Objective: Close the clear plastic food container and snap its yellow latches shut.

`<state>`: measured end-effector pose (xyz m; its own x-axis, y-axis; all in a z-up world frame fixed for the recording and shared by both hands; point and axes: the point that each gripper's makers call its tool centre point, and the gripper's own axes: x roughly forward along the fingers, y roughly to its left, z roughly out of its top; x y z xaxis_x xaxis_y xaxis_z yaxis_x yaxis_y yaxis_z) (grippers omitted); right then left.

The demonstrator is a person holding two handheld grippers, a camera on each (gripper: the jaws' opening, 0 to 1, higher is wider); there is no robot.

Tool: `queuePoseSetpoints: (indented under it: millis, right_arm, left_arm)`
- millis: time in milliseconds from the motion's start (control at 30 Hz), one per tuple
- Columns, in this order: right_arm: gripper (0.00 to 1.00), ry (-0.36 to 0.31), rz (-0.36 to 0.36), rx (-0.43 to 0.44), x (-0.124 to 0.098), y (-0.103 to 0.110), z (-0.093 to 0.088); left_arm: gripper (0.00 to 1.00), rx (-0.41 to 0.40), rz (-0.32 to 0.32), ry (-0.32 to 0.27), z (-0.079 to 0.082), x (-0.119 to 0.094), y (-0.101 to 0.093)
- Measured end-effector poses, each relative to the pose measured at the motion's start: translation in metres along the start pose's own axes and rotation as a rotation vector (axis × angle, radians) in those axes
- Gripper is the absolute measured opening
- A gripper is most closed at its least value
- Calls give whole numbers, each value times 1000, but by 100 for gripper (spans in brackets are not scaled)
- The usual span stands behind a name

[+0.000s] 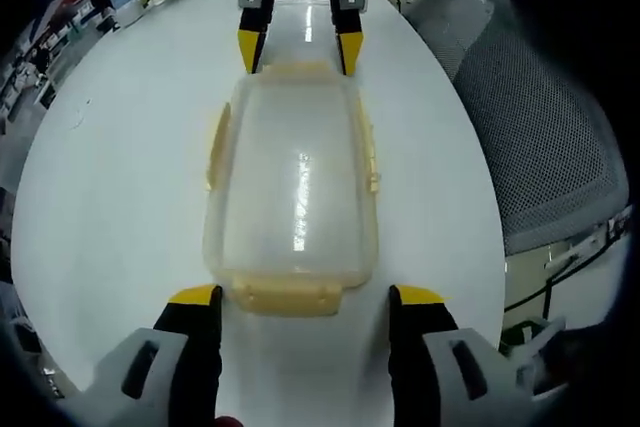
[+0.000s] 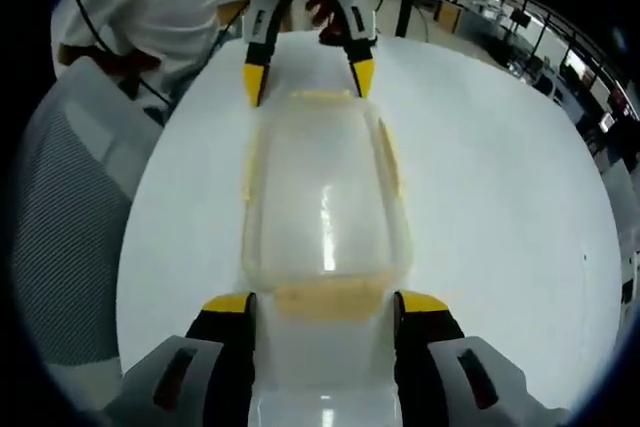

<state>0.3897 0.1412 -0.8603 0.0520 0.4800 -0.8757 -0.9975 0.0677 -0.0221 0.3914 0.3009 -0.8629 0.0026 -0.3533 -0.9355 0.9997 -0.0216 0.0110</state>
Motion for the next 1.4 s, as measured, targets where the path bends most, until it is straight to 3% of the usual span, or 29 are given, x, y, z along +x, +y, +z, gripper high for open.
queuePoseSetpoints:
  millis: [267,400,533,700,900,1133,1400]
  right_arm:
    - [48,1,26,-8,2,2,2]
    - [40,11,30,-11,1,-3,1]
    - [39,86,45,-49,1,-4,-1]
    - [39,122,56,-45,3,-6,-1]
    - [39,183,59,-52,4,-7,-1]
    - [39,210,59,-52,3,-8,-2]
    - [40,220,68,-77,4,-12,-3]
  left_arm:
    - [51,-20,7,-10,4,-3,6]
    - [47,-2,-1,-20,3,-2,6]
    - [40,8,-7,-4,4,-4,7]
    - [40,9,-14,2,3,-3,9]
    - [40,10,-14,55,3,-1,10]
    - [40,-3,-13,45,3,-2,11]
    - [39,-23,-2,151,3,0,11]
